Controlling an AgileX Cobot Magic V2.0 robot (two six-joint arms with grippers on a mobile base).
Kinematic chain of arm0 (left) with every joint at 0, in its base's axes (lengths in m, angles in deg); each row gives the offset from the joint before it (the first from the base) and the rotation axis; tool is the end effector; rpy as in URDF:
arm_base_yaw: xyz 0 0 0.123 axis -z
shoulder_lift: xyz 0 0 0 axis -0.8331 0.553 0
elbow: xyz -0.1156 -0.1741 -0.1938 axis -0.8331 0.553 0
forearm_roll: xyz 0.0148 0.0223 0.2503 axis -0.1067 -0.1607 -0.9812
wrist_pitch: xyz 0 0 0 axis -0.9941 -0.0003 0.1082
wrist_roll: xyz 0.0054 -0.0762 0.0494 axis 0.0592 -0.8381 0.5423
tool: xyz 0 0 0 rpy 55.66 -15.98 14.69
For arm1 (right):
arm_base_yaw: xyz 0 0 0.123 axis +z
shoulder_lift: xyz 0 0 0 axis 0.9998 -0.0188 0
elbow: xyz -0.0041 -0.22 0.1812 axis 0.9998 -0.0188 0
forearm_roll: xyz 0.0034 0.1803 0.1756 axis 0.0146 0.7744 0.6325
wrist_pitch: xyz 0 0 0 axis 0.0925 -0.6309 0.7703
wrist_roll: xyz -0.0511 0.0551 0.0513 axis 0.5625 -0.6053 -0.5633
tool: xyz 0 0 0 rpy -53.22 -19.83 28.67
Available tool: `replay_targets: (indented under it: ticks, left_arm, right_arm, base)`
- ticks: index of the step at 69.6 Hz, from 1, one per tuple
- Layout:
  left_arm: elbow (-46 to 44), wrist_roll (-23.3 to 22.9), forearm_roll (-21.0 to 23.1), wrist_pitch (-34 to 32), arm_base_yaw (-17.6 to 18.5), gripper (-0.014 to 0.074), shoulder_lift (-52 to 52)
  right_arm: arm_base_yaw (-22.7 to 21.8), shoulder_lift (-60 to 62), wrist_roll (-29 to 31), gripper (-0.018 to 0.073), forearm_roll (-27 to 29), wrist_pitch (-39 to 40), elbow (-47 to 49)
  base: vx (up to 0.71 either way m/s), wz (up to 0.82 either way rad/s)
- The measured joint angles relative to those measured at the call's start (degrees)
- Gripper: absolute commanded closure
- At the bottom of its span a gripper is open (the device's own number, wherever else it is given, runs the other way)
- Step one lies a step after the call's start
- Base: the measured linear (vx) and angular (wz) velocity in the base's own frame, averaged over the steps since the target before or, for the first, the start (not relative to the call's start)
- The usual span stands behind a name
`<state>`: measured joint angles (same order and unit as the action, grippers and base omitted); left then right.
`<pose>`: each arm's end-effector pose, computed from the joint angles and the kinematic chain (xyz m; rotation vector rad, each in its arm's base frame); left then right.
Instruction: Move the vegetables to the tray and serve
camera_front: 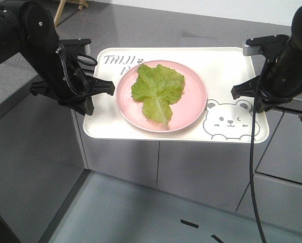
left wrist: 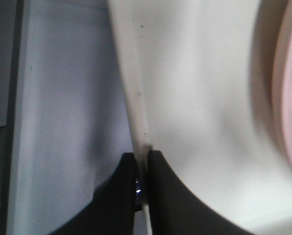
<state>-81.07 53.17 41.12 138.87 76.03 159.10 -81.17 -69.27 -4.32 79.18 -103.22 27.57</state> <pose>0.3778 -0.1458 0.3185 0.2060 2.8457 -0.2871 0.3710 0.0433 0.3186 -0.1828 2.7881 -0.0785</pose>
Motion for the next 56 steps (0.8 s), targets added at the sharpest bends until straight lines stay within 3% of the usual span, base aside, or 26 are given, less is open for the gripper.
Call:
replay_targets:
  ticks: [56]
  left_arm:
    - [0.0, 0.0, 0.0, 0.0, 0.0, 0.0603, 0.0]
  right_arm:
    - [0.0, 0.0, 0.0, 0.0568, 0.0, 0.0, 0.0]
  base:
    - [0.0, -0.03]
